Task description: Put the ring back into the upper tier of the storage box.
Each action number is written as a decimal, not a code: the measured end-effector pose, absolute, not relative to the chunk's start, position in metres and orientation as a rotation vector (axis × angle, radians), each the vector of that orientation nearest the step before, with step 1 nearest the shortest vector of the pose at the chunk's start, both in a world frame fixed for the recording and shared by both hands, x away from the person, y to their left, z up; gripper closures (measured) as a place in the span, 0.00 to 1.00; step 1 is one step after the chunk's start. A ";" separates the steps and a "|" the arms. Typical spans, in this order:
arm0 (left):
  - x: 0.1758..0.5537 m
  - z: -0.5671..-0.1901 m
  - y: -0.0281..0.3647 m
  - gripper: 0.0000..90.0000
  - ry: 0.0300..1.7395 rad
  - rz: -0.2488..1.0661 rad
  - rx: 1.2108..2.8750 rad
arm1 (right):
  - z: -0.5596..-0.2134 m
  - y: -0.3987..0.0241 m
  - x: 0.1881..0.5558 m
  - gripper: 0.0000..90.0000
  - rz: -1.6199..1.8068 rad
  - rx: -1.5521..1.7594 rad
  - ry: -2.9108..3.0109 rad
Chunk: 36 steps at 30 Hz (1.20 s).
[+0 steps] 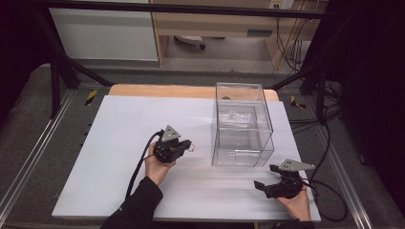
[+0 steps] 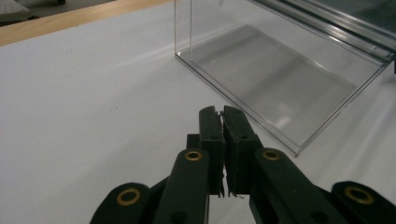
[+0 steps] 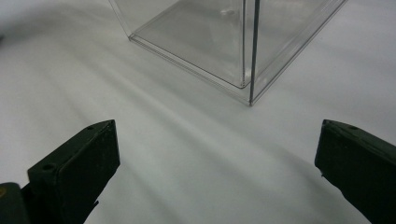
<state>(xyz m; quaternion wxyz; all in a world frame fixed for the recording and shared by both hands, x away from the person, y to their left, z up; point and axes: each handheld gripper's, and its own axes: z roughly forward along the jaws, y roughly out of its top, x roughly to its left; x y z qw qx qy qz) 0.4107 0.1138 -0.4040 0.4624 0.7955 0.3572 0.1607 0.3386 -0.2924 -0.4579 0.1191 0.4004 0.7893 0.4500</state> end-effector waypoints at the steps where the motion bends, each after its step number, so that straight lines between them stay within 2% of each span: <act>1: 0.409 -0.403 0.115 0.96 0.875 0.397 1.949 | -0.458 -0.293 0.339 0.00 1.316 1.167 2.308; 36: 0.361 -0.345 0.137 0.96 0.761 0.439 1.680 | -0.458 -0.292 0.339 0.00 1.318 1.169 2.307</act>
